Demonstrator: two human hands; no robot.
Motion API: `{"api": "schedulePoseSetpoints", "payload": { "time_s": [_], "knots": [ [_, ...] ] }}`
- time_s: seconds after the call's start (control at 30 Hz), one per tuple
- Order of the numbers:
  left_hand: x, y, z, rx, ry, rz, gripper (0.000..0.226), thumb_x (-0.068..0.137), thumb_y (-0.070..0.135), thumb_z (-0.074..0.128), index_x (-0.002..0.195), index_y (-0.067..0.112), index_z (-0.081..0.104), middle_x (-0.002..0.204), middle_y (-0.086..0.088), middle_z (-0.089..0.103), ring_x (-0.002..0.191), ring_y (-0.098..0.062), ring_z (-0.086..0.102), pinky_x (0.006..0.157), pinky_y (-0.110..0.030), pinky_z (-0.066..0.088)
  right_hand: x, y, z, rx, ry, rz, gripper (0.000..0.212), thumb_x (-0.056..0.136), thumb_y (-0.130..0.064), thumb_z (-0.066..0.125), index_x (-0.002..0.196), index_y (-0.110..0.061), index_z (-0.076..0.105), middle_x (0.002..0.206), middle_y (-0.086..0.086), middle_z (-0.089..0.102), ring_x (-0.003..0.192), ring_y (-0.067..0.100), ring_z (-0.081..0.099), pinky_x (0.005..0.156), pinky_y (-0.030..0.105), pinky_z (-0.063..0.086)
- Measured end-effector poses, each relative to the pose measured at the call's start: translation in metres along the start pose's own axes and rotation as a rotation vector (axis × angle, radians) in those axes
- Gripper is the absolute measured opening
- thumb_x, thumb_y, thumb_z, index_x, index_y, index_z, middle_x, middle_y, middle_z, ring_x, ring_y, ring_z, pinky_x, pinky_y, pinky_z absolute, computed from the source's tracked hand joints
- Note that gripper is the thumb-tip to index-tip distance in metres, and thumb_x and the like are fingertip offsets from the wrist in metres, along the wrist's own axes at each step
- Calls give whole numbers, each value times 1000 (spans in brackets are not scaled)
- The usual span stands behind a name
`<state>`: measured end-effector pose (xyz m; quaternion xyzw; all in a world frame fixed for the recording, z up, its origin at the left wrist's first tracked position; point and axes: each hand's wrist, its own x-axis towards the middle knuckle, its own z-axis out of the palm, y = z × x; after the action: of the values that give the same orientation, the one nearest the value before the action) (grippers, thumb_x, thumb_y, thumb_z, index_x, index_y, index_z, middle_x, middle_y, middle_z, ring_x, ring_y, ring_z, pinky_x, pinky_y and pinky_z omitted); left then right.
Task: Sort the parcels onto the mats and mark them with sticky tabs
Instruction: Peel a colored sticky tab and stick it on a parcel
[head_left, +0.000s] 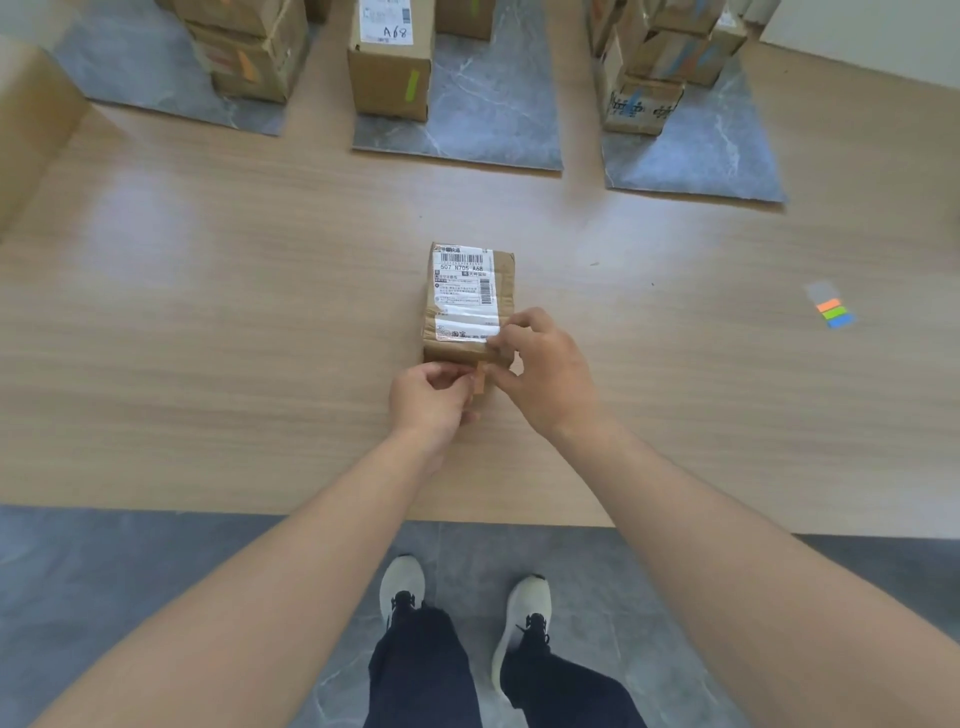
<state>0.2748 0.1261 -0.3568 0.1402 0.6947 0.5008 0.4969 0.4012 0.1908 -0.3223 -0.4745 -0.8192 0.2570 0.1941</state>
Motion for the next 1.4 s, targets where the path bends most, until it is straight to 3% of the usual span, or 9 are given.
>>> {"api": "schedulePoseSetpoints", "payload": {
  "time_s": [0.4,0.5,0.6,0.7,0.8,0.93,1.07,1.2,1.4],
  "knots": [
    [6,12,-35,134,159,-12,3,85,8,68,86,8,70,80,-4,66,48,-11,63,60,-37,60,6,4,32,-141,109,28,38,66,-4,83,86,-13,53,109,2,51,84,27,57,52,40,53],
    [11,28,-52,78,223,30,9,91,13,58,89,13,67,82,-2,65,73,-19,67,61,-36,60,5,4,43,-192,150,28,40,65,3,74,91,-14,49,113,5,49,84,30,55,47,41,53],
    [12,48,-51,-47,93,-11,31,100,22,45,115,14,71,111,-1,69,103,-16,64,89,-36,57,2,6,43,-184,151,41,40,69,-2,76,97,-12,49,119,8,48,82,32,59,48,40,54],
    [4,62,-41,-122,-109,-33,42,102,29,31,116,21,70,109,13,73,101,-1,65,85,-18,49,-6,2,35,86,146,159,58,79,-38,84,116,-9,49,133,2,41,92,19,62,65,36,57],
    [0,71,-34,-136,-208,-41,50,104,32,20,121,22,66,106,16,71,93,5,64,80,-14,46,-7,-11,26,526,141,466,56,98,-56,57,139,-19,49,132,-9,56,106,10,65,93,41,57],
    [-6,88,-35,-112,-207,-32,50,104,33,22,107,22,70,91,19,73,90,-5,60,80,-18,42,4,-32,13,587,173,487,48,101,-60,40,125,-28,66,120,-9,67,114,9,62,103,41,49],
    [-19,121,-45,-42,-216,34,52,104,39,21,98,28,71,101,17,70,98,-12,60,98,-30,41,19,-60,-13,588,235,446,50,97,-61,40,126,-27,61,125,-4,63,118,11,59,102,34,48],
    [-38,169,-50,-16,-244,142,52,106,44,21,102,30,70,110,14,69,105,-17,59,101,-34,41,34,-99,-51,679,295,411,34,107,-44,42,127,-22,57,120,-7,66,106,4,61,79,14,44],
    [-78,246,-54,22,-272,272,56,104,54,21,119,31,69,123,11,68,122,-24,56,105,-36,42,52,-154,-119,781,390,292,32,106,-43,42,125,-22,58,119,-5,67,108,9,64,86,28,52]
  ]
}}
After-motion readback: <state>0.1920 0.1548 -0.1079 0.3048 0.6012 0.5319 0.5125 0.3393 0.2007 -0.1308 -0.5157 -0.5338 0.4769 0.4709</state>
